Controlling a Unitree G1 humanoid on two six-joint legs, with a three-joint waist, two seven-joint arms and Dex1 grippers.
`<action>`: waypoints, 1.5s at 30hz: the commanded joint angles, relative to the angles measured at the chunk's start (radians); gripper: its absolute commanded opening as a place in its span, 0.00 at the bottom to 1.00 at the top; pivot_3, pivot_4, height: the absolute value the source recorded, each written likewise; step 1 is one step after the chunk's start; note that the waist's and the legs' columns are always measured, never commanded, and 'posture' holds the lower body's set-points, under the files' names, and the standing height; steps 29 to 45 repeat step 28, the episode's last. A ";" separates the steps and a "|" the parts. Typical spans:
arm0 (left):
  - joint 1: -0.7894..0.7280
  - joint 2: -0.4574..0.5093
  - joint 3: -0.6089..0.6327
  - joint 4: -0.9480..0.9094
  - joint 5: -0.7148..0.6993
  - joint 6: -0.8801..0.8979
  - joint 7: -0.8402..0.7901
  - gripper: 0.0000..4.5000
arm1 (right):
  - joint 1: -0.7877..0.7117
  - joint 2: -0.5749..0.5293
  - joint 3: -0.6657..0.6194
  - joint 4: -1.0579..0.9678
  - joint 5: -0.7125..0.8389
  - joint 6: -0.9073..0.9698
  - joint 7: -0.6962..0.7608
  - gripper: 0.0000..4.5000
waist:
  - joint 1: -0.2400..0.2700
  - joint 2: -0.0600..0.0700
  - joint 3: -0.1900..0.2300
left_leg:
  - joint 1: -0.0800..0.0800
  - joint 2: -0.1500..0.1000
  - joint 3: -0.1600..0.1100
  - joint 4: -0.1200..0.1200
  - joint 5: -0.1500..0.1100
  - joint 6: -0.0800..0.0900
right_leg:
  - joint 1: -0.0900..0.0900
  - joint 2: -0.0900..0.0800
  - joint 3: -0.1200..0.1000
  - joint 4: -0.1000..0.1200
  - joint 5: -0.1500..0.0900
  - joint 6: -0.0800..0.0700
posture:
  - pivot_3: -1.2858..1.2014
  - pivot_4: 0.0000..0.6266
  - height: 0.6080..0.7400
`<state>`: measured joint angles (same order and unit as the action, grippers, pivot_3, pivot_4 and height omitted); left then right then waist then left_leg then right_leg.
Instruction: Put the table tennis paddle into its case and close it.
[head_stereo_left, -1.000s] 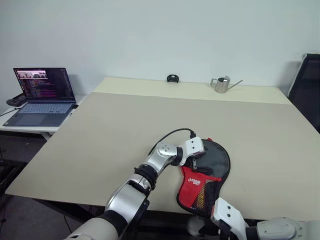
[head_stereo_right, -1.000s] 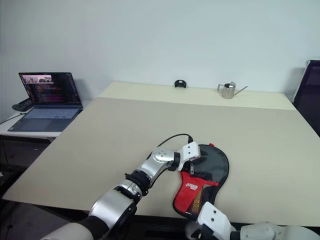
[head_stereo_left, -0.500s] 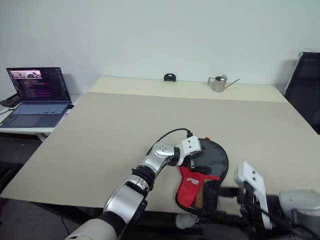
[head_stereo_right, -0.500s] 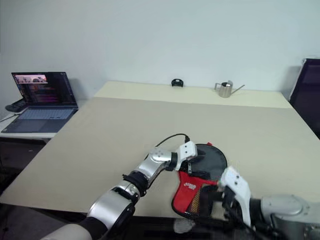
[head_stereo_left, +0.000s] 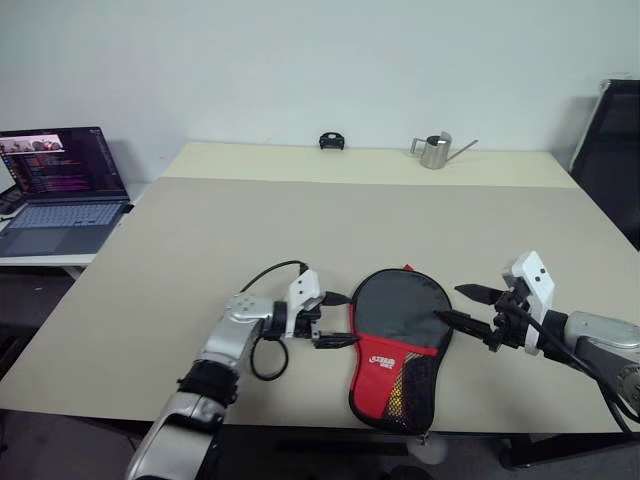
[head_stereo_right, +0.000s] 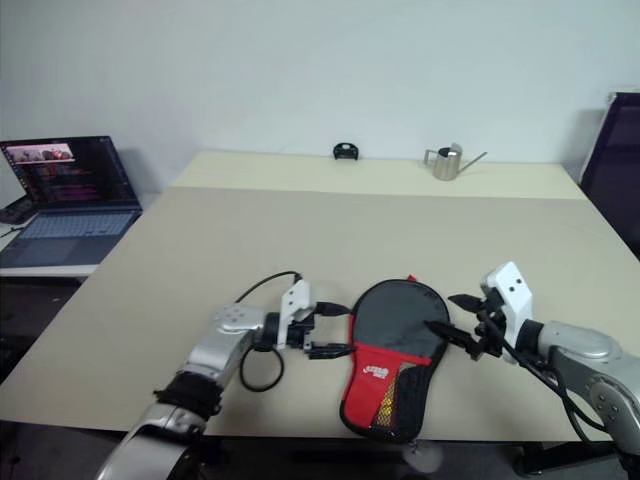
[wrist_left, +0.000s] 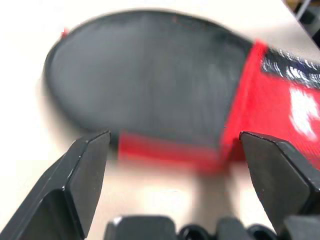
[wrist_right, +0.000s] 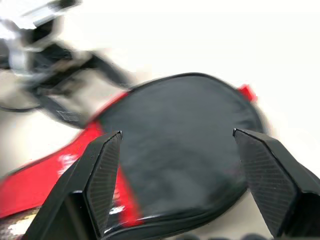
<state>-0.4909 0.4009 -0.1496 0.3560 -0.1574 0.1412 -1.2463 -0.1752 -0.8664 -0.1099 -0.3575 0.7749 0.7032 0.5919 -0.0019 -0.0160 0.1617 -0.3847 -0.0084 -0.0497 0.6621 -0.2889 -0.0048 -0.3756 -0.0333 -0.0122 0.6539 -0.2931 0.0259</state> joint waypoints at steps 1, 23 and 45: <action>0.055 0.038 0.041 -0.204 -0.076 0.101 0.026 1.00 | -0.070 0.010 0.017 0.107 -0.099 -0.102 0.086 0.86 | 0.006 0.001 0.002 | 0.000 0.000 0.000 0.000 0.000 0.000 | 0.000 -0.001 0.000 0.000 0.000 0.000 | 0.52 0.24 1.00; 0.177 0.113 0.159 -0.563 -0.149 0.212 0.369 1.00 | -0.490 0.059 0.044 0.836 -0.416 -0.412 0.392 0.86 | 0.001 0.007 0.007 | 0.002 -0.001 0.003 0.000 0.000 0.000 | -0.001 -0.002 0.002 0.004 0.000 -0.001 | 0.52 0.24 1.00; 0.200 0.102 0.146 -0.539 -0.118 0.180 0.411 1.00 | -0.473 0.049 0.058 0.794 -0.436 -0.368 0.419 0.86 | 0.002 0.007 0.007 | 0.002 -0.001 0.004 0.000 0.000 -0.001 | -0.001 -0.002 0.003 0.005 0.000 -0.001 | 0.52 0.24 1.00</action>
